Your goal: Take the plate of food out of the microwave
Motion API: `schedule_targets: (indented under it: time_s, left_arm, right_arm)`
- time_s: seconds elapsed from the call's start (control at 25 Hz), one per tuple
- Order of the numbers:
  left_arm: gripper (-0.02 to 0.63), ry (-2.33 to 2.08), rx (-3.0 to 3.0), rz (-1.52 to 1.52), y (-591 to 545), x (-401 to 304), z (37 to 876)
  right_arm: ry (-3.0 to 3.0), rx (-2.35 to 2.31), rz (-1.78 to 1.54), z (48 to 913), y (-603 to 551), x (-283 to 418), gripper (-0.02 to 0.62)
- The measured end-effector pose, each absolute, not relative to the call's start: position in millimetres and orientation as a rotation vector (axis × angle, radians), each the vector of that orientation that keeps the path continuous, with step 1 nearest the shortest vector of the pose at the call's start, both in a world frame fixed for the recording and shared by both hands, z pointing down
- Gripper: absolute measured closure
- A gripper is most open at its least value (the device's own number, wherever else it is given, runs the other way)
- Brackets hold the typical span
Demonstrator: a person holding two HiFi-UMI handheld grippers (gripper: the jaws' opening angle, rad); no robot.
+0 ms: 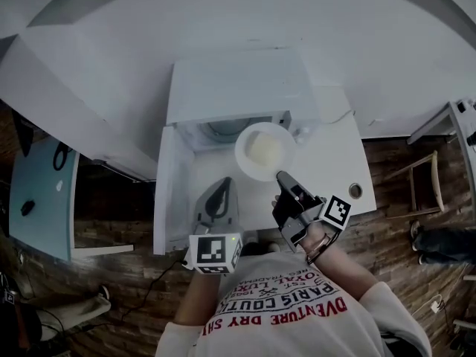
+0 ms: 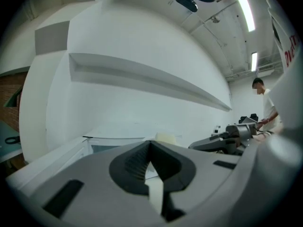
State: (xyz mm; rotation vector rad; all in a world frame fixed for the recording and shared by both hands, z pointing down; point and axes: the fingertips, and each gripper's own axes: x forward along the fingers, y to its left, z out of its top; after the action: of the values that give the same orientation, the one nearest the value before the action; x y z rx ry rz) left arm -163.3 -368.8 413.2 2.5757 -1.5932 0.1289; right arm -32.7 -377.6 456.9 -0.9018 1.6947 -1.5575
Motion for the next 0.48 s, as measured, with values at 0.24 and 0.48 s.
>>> schedule_targets:
  time_s: [0.24, 0.48]
  left_arm:
    - [0.601, -1.609, 2.579, 0.101, -368.9, -157.8, 400.5]
    - [0.601, -1.62, 2.575, 0.097, -370.6, -159.1, 397.7]
  right_arm:
    - [1.715, -0.869, -1.521, 437.8, -377.3, -29.7, 0.577]
    - [1.701, -0.855, -1.513, 433.5, -379.2, -28.9, 0.577]
